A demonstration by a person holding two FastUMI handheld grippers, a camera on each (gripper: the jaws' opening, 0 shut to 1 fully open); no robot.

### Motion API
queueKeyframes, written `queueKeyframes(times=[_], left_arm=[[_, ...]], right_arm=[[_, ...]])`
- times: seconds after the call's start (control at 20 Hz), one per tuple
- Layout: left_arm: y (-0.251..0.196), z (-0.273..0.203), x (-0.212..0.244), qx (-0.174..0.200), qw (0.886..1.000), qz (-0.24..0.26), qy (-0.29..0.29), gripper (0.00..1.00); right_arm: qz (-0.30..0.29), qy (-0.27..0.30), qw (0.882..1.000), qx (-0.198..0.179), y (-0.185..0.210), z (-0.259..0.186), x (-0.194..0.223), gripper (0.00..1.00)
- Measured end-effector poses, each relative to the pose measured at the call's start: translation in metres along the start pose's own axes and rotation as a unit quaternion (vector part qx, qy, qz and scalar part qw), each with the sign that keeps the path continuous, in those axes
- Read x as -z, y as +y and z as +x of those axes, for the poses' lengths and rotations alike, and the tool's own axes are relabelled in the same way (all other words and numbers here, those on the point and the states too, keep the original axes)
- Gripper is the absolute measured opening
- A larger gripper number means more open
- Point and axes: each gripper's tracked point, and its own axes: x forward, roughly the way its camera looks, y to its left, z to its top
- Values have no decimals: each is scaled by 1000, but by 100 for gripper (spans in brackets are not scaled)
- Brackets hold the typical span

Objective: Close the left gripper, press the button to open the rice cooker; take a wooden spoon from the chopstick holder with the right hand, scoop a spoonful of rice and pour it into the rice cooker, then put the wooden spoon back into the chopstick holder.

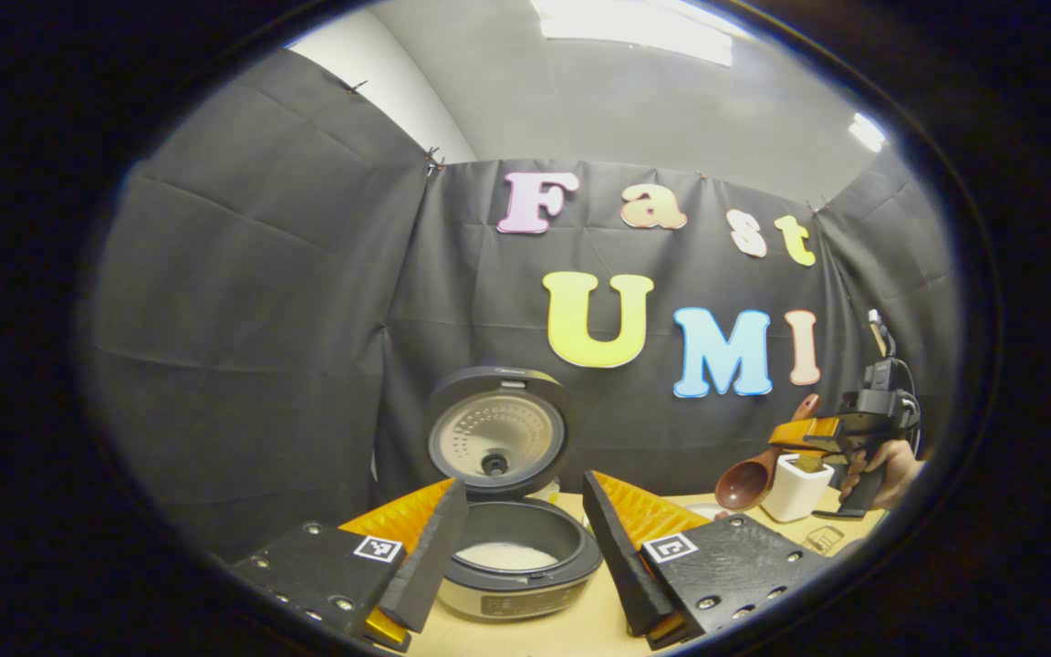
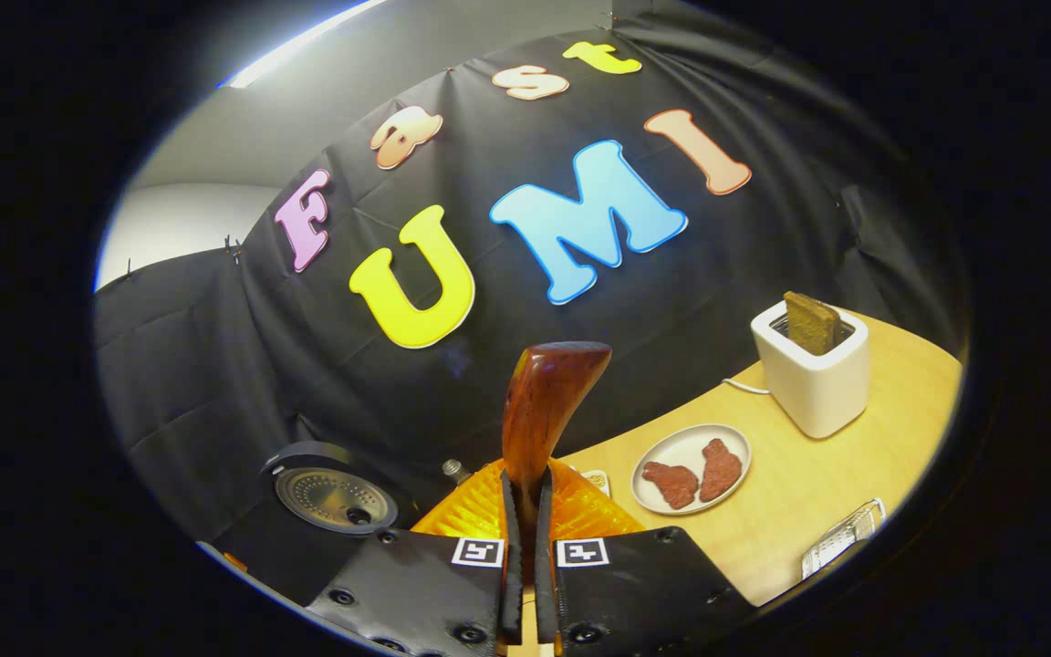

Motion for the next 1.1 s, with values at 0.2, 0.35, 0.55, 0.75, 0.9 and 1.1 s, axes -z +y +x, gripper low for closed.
queueKeyframes(times=[0.2,0.35,0.55,0.75,0.9,1.1], left_arm=[[-25,6,-1,23,1000,0,-2,78],[-43,10,-1,37,999,0,-2,78],[-63,15,1,54,999,0,0,78],[-80,18,0,68,998,4,0,78],[-89,20,0,77,997,5,1,80],[-96,19,2,82,997,7,3,80]], right_arm=[[-4,-21,999,39,-44,-26,-19,7],[-2,-32,997,67,-75,-44,-29,7],[-1,-44,994,103,-114,-66,-37,7],[-1,-49,990,134,-147,-82,-39,7],[-2,-46,987,153,-168,-92,-35,7],[-11,-37,984,175,-188,-101,-24,7]])
